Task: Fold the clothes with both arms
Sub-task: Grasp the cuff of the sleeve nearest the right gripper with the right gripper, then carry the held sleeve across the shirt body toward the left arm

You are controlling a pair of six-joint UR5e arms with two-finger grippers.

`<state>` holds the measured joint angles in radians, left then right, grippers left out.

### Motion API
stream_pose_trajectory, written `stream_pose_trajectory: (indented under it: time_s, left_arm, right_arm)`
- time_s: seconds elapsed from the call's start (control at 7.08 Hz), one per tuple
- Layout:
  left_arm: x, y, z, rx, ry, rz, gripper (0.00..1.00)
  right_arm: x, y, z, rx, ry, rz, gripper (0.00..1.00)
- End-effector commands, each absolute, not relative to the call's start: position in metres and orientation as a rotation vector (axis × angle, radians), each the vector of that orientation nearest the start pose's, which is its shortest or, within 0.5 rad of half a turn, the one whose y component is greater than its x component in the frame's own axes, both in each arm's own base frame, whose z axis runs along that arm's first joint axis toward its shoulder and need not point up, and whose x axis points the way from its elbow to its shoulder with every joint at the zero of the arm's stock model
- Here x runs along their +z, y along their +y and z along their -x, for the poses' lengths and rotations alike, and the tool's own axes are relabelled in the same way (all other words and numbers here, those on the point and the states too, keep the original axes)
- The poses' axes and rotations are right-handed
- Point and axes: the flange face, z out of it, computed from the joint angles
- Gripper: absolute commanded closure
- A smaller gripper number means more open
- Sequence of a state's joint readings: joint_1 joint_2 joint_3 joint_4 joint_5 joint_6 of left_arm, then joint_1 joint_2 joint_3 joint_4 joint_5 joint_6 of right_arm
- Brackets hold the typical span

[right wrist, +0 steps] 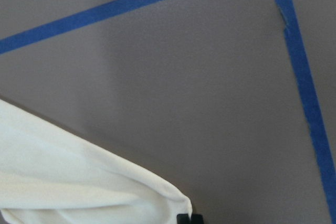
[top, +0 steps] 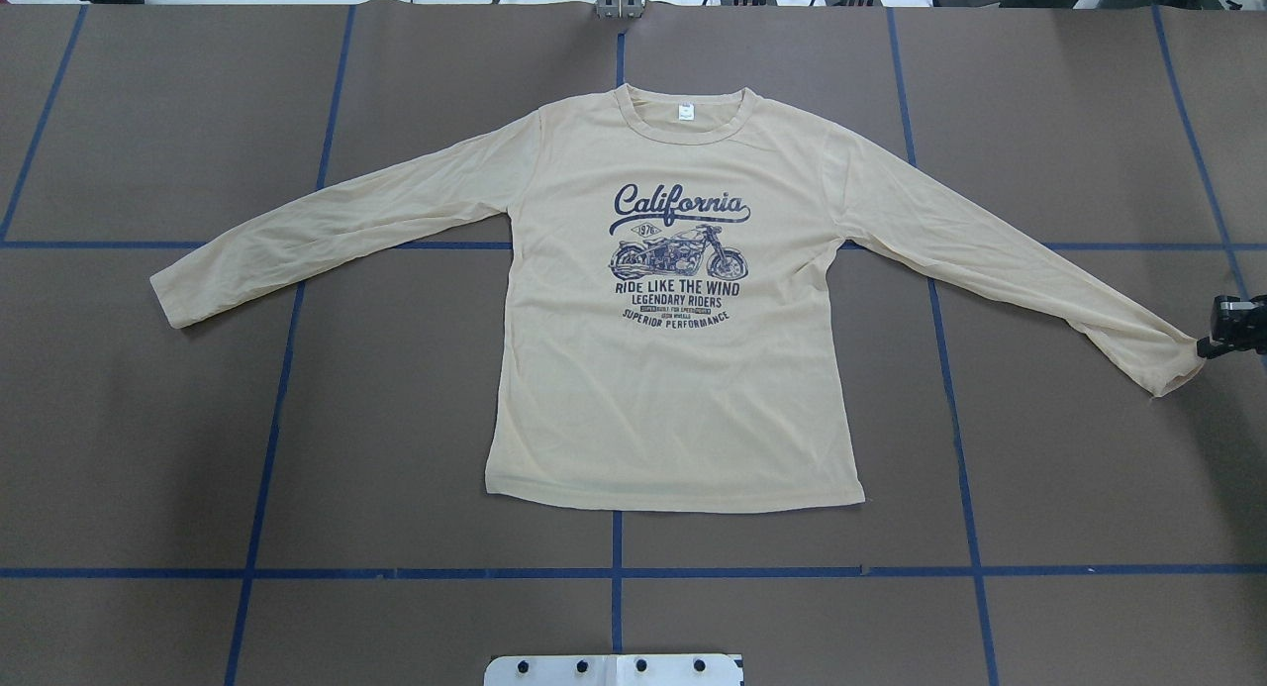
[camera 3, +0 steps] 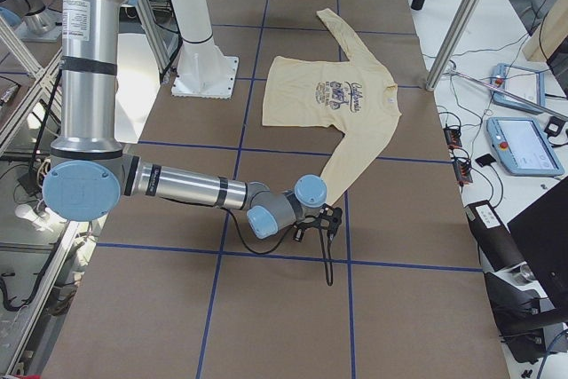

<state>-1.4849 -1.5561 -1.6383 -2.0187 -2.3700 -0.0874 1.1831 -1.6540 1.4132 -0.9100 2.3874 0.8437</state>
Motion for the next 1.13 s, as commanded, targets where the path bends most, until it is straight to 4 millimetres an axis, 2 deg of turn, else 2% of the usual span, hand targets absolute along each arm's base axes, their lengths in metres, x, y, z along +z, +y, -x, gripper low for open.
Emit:
stream_pose_trajectory:
  time_s: [0.0, 0.28, 0.42, 0.71, 0.85, 0.99]
  left_arm:
    - [0.58, -0.509, 0.018, 0.198, 0.82, -0.403, 0.0]
    - [0.579, -0.51, 0.018, 0.199, 0.82, -0.405, 0.0]
    - [0.579, -0.51, 0.018, 0.2, 0.82, -0.406, 0.0]
    - [0.579, -0.51, 0.017, 0.202, 0.82, -0.406, 0.0]
    - [0.578, -0.51, 0.018, 0.202, 0.82, -0.408, 0.0]
    - [0.578, -0.51, 0.018, 0.203, 0.82, -0.409, 0.0]
  right_arm:
    - [0.674, -0.452, 0.12, 0.252, -0.923, 0.129, 1.0]
    - [0.596, -0.462, 0.128, 0.313, -1.0, 0.097, 1.0]
    - [0.549, -0.484, 0.146, 0.318, -1.047, 0.07, 1.0]
    - [0.458, -0.527, 0.201, 0.37, -1.139, 0.095, 1.0]
    - [0.405, -0.538, 0.244, 0.39, -1.183, 0.131, 1.0]
    - [0.347, -0.554, 0.277, 0.44, -1.201, 0.134, 1.0]
